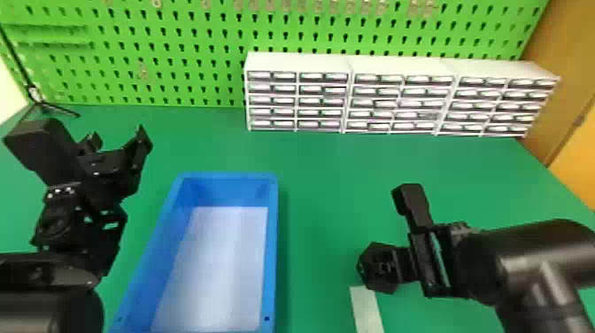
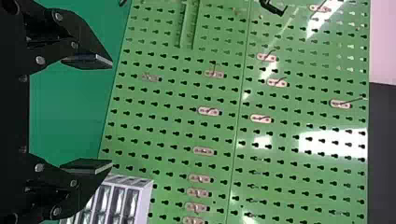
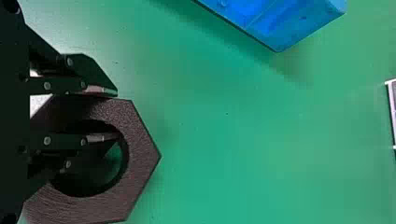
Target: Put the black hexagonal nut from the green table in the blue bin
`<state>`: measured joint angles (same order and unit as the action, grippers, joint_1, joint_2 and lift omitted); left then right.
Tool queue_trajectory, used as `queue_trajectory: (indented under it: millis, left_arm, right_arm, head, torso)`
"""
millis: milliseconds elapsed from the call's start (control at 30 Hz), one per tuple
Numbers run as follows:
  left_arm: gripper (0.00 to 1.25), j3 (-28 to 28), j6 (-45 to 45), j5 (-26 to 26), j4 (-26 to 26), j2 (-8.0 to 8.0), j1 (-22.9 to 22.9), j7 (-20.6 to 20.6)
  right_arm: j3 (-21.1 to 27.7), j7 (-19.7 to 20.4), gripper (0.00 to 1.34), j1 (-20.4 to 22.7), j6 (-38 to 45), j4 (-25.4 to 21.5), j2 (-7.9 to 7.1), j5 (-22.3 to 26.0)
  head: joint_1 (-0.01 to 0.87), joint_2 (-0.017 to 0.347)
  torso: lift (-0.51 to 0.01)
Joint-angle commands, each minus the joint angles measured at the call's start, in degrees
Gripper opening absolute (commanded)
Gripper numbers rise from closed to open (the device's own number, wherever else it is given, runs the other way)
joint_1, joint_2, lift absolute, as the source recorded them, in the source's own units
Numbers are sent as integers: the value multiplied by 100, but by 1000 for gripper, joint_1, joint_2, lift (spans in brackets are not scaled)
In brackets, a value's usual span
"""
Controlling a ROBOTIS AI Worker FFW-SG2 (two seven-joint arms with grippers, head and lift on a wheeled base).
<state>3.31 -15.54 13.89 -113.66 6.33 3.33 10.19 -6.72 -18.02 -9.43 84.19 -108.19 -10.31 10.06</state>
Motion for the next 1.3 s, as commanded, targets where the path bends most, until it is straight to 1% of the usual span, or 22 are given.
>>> queue_trajectory:
  millis: [0,67,433,867,1033,1133,1233,1267]
  left_arm:
    - [755,-6,-2,9,1,0,1,0]
    - [755,-6,-2,9,1,0,1,0]
    - [755,-6,-2,18,1,9,1,0]
    - [755,-6,-2,18,1,18,10,0]
    - [755,-23,-11,9,19,18,-16,0]
    - [755,-50,-11,9,45,18,-43,0]
    - [755,-67,-11,18,72,18,-60,0]
    - [755,-67,-11,26,80,18,-69,0]
  right_arm:
    - [-40,0,345,-15,1,0,-14,-39]
    - [-58,0,328,-15,1,0,-14,-57]
    - [-58,0,328,-15,-78,-26,-6,-83]
    - [197,0,328,-59,-368,-79,-6,-83]
    - [303,0,328,-138,-755,-79,-23,-127]
    - [426,0,328,-147,-1212,-79,-14,-180]
    - [575,0,328,-138,-1678,-62,82,-329]
    - [646,0,328,-138,-1888,-62,153,-417]
  head:
    - [692,8]
    - [692,8]
    - [692,8]
    - [692,8]
    - [692,8]
    - [692,8]
    - [692,8]
    - [692,8]
  torso:
    - [-97]
    - [-97]
    - [-97]
    - [-97]
    - [-97]
    - [-97]
    - [-97]
    - [-97]
